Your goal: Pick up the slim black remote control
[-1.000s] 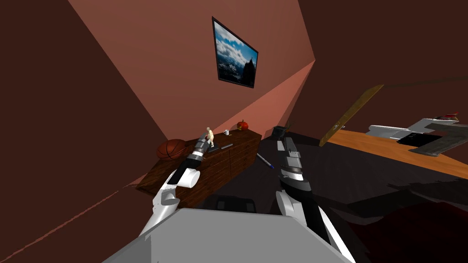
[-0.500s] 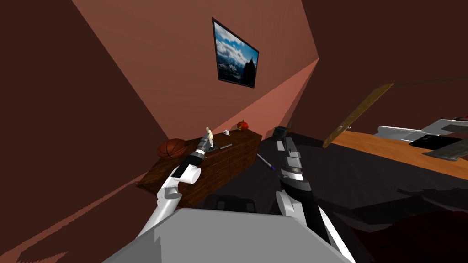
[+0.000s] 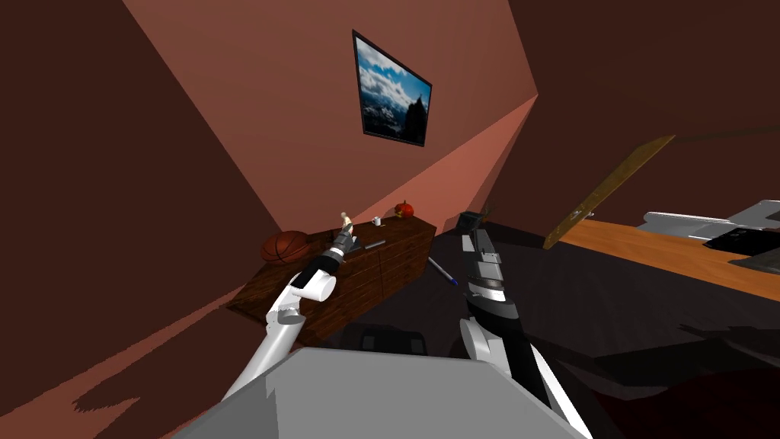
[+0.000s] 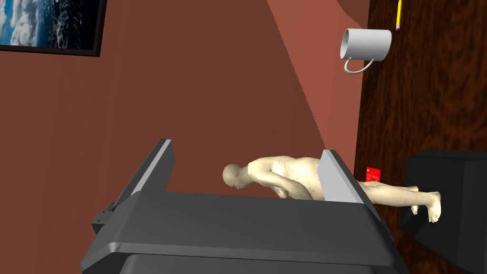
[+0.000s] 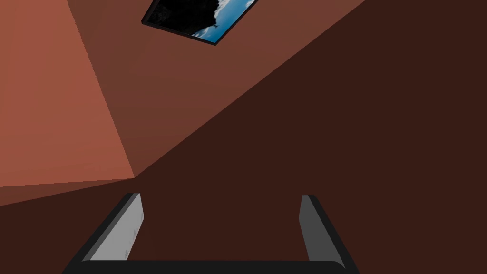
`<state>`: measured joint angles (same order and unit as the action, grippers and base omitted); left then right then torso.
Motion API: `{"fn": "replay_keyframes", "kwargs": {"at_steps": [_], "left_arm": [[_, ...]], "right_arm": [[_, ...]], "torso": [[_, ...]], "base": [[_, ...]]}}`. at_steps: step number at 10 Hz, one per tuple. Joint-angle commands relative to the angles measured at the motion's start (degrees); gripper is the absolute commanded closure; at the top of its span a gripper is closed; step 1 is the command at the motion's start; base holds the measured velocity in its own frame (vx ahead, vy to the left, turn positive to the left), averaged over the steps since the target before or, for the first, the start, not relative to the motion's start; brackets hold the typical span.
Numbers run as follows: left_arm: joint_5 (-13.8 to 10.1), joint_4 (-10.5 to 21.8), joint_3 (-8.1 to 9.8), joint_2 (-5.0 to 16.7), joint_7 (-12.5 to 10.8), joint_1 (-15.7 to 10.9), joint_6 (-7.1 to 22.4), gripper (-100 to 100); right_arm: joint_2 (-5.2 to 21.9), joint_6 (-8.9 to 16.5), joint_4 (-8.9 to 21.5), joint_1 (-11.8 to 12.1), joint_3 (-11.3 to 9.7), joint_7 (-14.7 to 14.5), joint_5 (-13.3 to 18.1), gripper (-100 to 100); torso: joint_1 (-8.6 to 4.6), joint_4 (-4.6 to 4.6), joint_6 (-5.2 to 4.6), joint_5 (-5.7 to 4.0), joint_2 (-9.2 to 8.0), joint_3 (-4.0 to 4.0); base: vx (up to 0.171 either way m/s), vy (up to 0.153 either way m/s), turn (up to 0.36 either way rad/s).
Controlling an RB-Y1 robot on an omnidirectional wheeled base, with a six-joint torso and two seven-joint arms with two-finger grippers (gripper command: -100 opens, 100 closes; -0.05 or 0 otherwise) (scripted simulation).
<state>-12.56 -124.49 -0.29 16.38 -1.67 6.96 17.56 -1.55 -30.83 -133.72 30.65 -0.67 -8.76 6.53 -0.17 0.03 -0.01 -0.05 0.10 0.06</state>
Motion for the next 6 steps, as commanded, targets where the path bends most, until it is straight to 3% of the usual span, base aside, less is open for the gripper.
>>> {"fn": "replay_keyframes", "kwargs": {"at_steps": [1,2,4,5,6], "left_arm": [[0.00,0.00,0.00,-0.04,-0.01,-0.13,1.59,-100],[-1.18,1.00,0.13,0.78,-0.57,-2.04,3.69,-100],[-1.18,1.00,0.13,0.78,-0.57,-2.04,6.51,-100],[-2.33,2.08,0.32,1.57,-1.17,-3.92,8.04,-100],[-2.33,2.08,0.32,1.57,-1.17,-3.92,9.74,-100]], "right_arm": [[0.00,0.00,0.00,0.00,0.00,0.00,0.00,0],[0.00,0.00,0.00,0.00,0.00,0.00,0.00,0],[0.00,0.00,0.00,0.00,0.00,0.00,0.00,0],[0.00,0.00,0.00,0.00,0.00,0.00,0.00,0],[0.00,0.00,0.00,0.01,0.00,0.00,0.00,0]], "torso": [[0.00,0.00,0.00,0.00,0.00,0.00],[0.14,-0.01,0.00,0.03,-0.03,-0.01],[-0.05,0.00,0.00,-0.01,0.02,0.01],[0.02,0.00,0.00,0.00,-0.01,-0.01],[-0.08,0.01,0.01,-0.01,0.06,0.03]], "base": [[0.006,-0.005,-0.009],[0.019,-0.048,0.081],[0.013,-0.057,0.028],[0.032,-0.075,0.069],[0.030,-0.073,0.053]]}}
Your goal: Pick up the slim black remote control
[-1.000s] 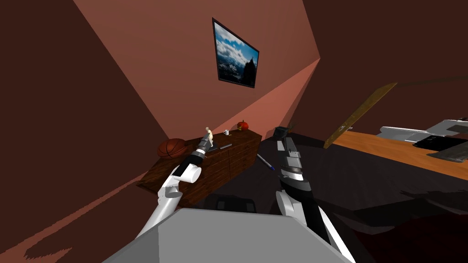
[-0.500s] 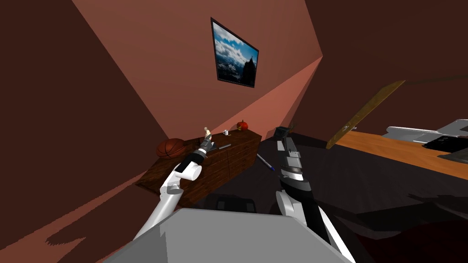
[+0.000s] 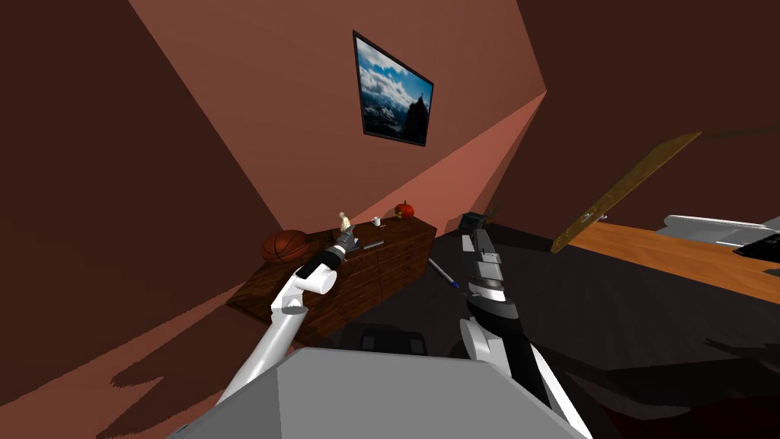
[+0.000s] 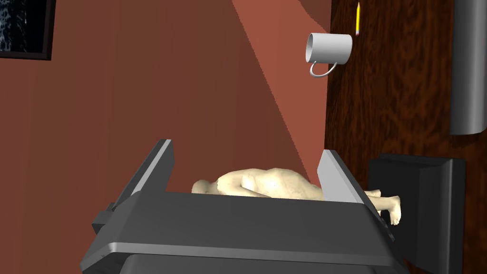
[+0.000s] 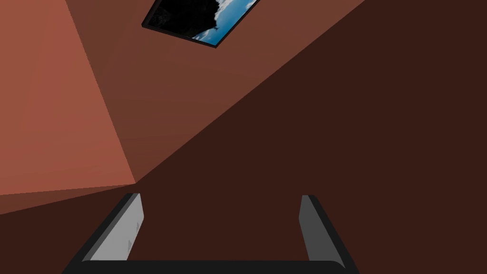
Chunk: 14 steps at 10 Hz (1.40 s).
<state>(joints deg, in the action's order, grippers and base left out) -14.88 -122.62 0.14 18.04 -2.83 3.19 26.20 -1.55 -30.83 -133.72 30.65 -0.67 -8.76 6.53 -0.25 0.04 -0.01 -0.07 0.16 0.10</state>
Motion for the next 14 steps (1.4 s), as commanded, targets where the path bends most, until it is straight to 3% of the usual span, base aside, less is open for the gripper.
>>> {"fn": "replay_keyframes", "kwargs": {"at_steps": [1,2,5,6,8,9,14], "left_arm": [[-0.01,0.21,-0.11,-0.09,-0.01,-0.15,2.86,-100],[-1.13,1.37,0.14,0.68,-0.64,-1.98,4.44,-100],[-1.13,1.37,0.14,0.68,-0.64,-1.98,8.07,-100],[-2.22,2.61,0.44,1.42,-1.30,-3.75,10.21,-100],[-2.22,2.61,0.44,1.42,-1.30,-3.75,13.02,-100],[-3.25,3.92,0.82,2.15,-2.00,-5.46,14.56,-100],[-4.24,5.30,1.25,2.86,-2.73,-7.09,22.78,-100]], "right_arm": [[0.00,0.00,0.00,0.00,0.00,0.00,0.00,0],[0.00,0.00,0.00,0.00,0.00,0.00,0.00,0],[0.00,0.00,0.00,0.00,0.00,0.00,0.00,0],[0.01,0.00,0.00,0.00,0.00,0.00,0.00,0],[0.00,0.00,0.00,0.00,0.00,0.00,0.00,0],[0.00,0.00,0.00,0.00,0.00,0.00,0.00,0],[0.00,0.00,0.00,0.00,0.00,0.00,0.00,0]], "torso": [[0.00,0.00,0.00,0.00,0.00,0.00],[0.12,-0.01,0.00,0.03,-0.07,-0.04],[0.10,-0.01,0.00,0.02,-0.07,-0.04],[0.21,-0.03,0.00,0.04,-0.11,-0.07],[0.03,0.00,0.00,0.01,-0.02,-0.01],[0.10,-0.01,0.00,0.02,-0.04,-0.02],[0.07,0.01,0.00,0.01,0.05,0.03]], "base": [[0.004,-0.033,-0.005],[0.024,-0.051,0.055],[0.009,-0.041,0.014],[0.017,-0.050,0.066],[0.024,-0.057,0.016],[0.023,-0.063,0.051],[0.033,-0.048,0.018]]}}
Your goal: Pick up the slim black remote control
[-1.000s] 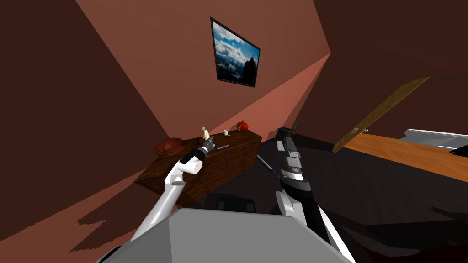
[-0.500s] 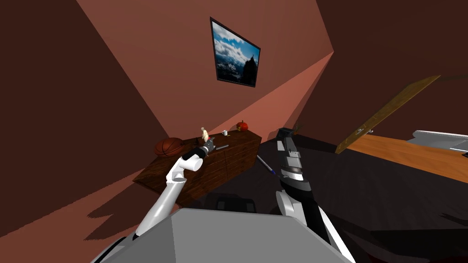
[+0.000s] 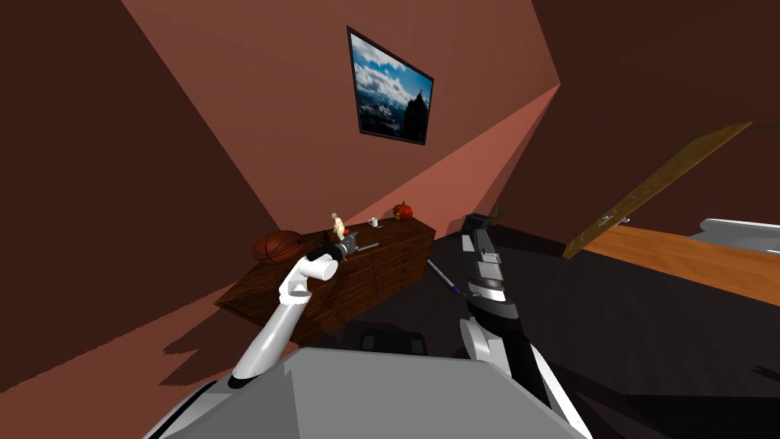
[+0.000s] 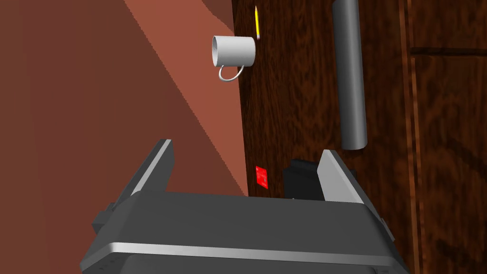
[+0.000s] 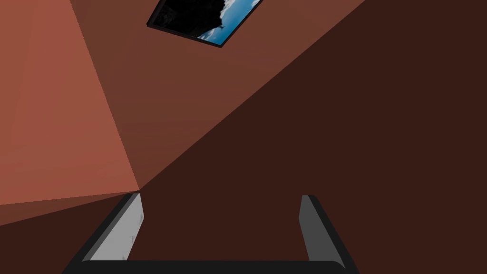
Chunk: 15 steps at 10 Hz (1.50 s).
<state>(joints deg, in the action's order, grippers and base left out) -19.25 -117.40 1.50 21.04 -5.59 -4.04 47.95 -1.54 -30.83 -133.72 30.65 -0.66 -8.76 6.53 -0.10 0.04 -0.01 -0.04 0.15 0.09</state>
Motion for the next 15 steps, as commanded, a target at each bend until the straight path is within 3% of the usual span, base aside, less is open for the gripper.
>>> {"fn": "replay_keyframes", "kwargs": {"at_steps": [1,3,4,14,15], "left_arm": [[-0.81,1.51,0.38,0.56,-0.73,-1.40,2.86,-100],[-0.81,1.51,0.38,0.56,-0.73,-1.40,5.86,-100],[-1.68,2.99,0.94,1.24,-1.52,-2.85,7.72,-100],[-3.89,7.64,2.93,3.19,-3.96,-6.66,22.91,-100],[-3.89,7.64,2.93,3.19,-3.96,-6.66,23.19,-100]], "right_arm": [[0.00,0.00,0.00,0.00,0.00,0.00,0.00,0],[0.00,0.00,0.00,0.00,0.00,0.00,0.00,0],[0.00,0.00,0.00,0.00,0.00,0.00,0.00,0],[0.00,0.00,0.00,0.00,0.00,0.00,0.00,0],[0.00,0.00,0.00,0.00,0.00,0.00,0.00,0]], "torso": [[0.00,0.00,0.00,0.00,0.00,0.00],[-0.08,0.02,0.00,-0.01,0.07,0.04],[0.01,0.00,0.00,0.00,0.00,0.00],[-0.01,0.02,0.00,0.00,0.09,0.05],[-0.01,0.03,0.00,0.00,0.11,0.06]], "base": [[0.046,-0.059,0.027],[0.031,-0.046,0.010],[0.040,-0.054,0.012],[0.044,-0.043,0.003],[0.028,-0.020,0.003]]}}
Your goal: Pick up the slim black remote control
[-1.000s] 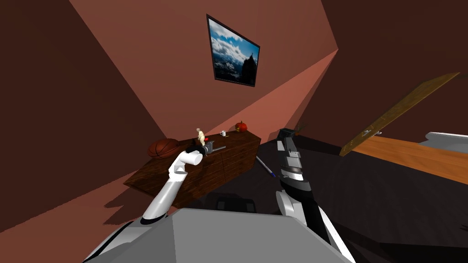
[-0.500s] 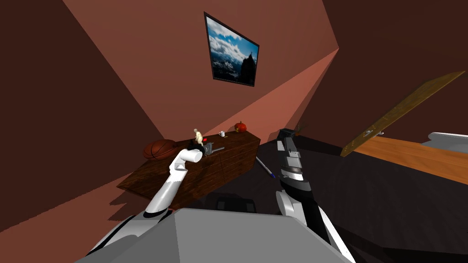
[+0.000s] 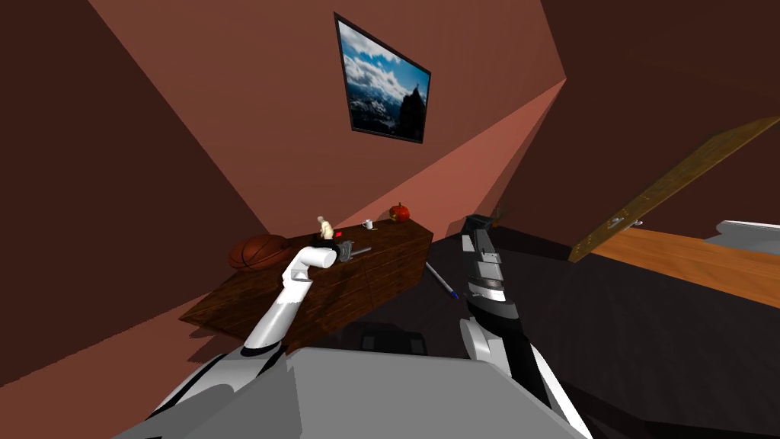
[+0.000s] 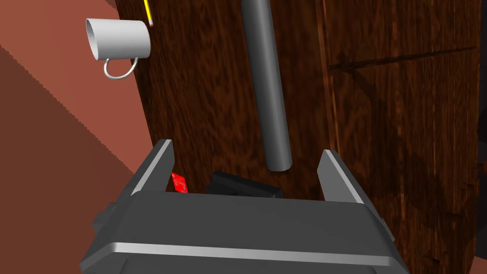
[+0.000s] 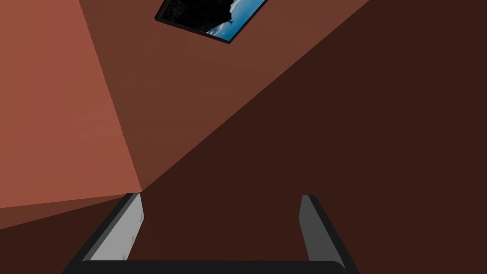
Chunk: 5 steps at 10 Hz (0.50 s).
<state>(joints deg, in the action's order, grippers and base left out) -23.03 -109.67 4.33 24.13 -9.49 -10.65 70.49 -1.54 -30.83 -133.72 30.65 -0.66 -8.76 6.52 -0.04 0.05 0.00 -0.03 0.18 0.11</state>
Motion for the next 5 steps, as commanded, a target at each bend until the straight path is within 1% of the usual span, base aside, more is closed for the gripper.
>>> {"fn": "replay_keyframes", "kwargs": {"at_steps": [1,2,3,4,5], "left_arm": [[-0.73,1.49,0.86,0.74,-0.88,-1.16,2.86,-100],[-0.73,1.49,0.86,0.74,-0.88,-1.16,4.21,-100],[-0.73,1.49,0.86,0.74,-0.88,-1.16,4.50,-100],[-1.28,3.06,1.64,1.37,-1.71,-2.17,6.88,-100],[-1.28,3.06,1.64,1.37,-1.71,-2.17,8.15,-100]], "right_arm": [[0.00,0.00,0.00,0.00,0.00,0.00,0.00,0],[0.00,0.00,0.00,0.00,0.00,0.00,0.00,0],[0.00,0.00,0.00,0.00,0.00,0.00,0.00,0],[0.00,0.00,0.00,0.00,0.00,0.00,0.00,0],[0.00,0.00,0.00,0.00,0.00,0.00,0.00,0]], "torso": [[0.00,0.00,0.00,0.00,0.00,0.00],[-0.03,0.01,-0.01,0.00,0.07,0.03],[-0.03,0.02,0.00,-0.01,0.09,0.05],[0.01,0.00,0.00,0.00,0.01,0.01],[-0.05,0.01,-0.01,-0.01,0.08,0.04]], "base": [[0.055,-0.035,-0.019],[0.061,-0.034,-0.007],[0.030,-0.018,0.001],[0.062,-0.044,-0.027],[0.066,-0.039,-0.008]]}}
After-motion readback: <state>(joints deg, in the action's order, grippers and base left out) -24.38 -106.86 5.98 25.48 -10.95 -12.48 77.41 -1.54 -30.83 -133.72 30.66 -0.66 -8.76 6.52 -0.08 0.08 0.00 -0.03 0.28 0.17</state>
